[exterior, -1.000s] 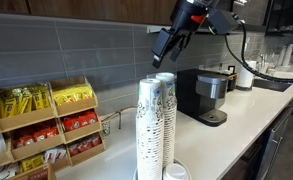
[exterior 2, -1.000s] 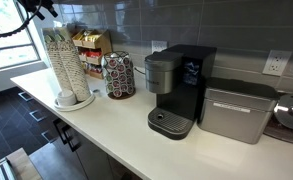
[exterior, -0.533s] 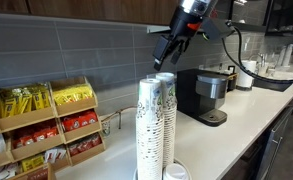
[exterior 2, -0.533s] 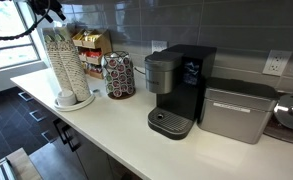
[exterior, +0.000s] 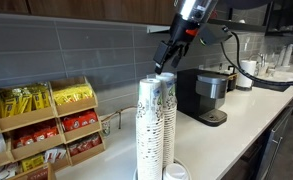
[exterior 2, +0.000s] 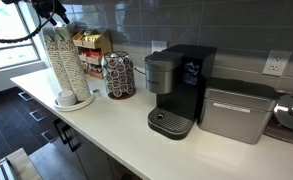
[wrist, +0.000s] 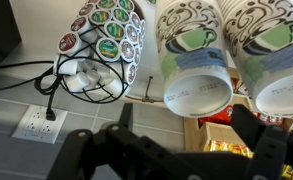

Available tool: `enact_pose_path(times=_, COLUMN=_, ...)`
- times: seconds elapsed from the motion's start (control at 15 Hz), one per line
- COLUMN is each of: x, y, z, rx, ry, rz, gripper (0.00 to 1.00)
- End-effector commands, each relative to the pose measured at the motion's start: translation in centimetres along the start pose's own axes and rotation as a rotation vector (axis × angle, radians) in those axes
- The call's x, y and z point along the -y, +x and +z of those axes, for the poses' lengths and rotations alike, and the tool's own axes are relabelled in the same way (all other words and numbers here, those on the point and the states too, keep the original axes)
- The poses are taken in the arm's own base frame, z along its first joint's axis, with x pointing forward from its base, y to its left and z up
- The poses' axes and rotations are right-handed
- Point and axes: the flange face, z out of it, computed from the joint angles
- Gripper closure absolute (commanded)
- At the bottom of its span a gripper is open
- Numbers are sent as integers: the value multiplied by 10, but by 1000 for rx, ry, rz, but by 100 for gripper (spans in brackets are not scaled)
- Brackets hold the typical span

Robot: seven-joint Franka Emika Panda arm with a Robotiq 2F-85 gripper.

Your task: Unstack three coffee cups from the right stacked coffee cups

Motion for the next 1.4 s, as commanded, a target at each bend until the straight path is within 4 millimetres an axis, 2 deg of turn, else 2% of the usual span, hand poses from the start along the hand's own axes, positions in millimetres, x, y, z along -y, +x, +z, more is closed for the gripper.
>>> enact_pose_path(times=0.0, x=-1, y=-3, z=6, rx=21, ry=3, rz=7, gripper=0)
enact_pose_path(times=1.33, x=-5, y=-4, z=4, rx=35, ry=21, rz=17, gripper=0)
